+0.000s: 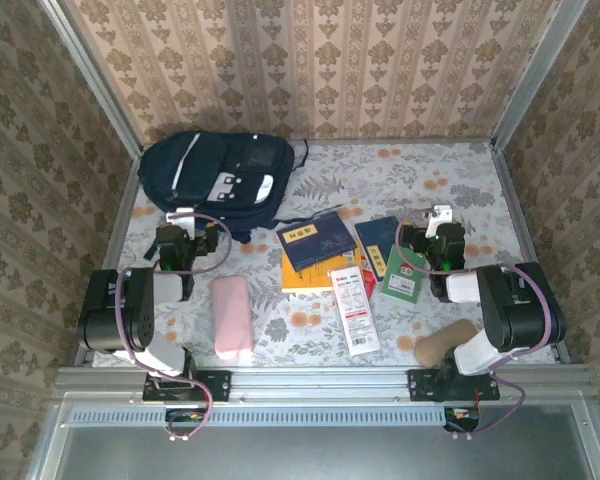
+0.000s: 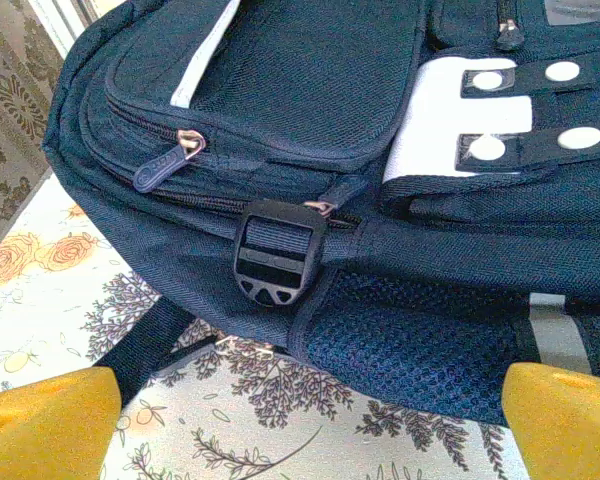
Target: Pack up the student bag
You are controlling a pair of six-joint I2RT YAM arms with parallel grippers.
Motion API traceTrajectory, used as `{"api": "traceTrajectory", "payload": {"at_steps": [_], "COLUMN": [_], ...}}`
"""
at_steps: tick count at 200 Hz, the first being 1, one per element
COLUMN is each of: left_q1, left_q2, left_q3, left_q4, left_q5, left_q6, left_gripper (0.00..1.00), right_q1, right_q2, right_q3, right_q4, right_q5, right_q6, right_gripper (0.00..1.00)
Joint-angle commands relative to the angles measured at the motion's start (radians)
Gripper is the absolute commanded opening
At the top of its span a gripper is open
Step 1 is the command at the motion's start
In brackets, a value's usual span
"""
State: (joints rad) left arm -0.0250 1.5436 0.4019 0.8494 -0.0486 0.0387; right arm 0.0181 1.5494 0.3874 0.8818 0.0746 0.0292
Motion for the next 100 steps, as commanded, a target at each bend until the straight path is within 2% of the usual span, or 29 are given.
{"api": "traceTrajectory", "payload": {"at_steps": [1, 100], "left_q1": [0.000, -0.006], "left_q2": [-0.007, -0.007], "left_q3": [0.003, 0.002], "left_q4": [0.005, 0.007], "left_q5": [0.004, -0.007], "left_q6": [0.010, 0.010], "left_gripper": [1.00, 1.00], "right_q1": [0.008, 0.008], "right_q2": [-0.014, -0.012], "right_q3": [0.017, 0.019], "right_q4": [-0.010, -0.014], "right_q5": [-0.001, -0.001], "right_q6": [-0.008, -0.008], "right_gripper": [1.00, 1.00]}}
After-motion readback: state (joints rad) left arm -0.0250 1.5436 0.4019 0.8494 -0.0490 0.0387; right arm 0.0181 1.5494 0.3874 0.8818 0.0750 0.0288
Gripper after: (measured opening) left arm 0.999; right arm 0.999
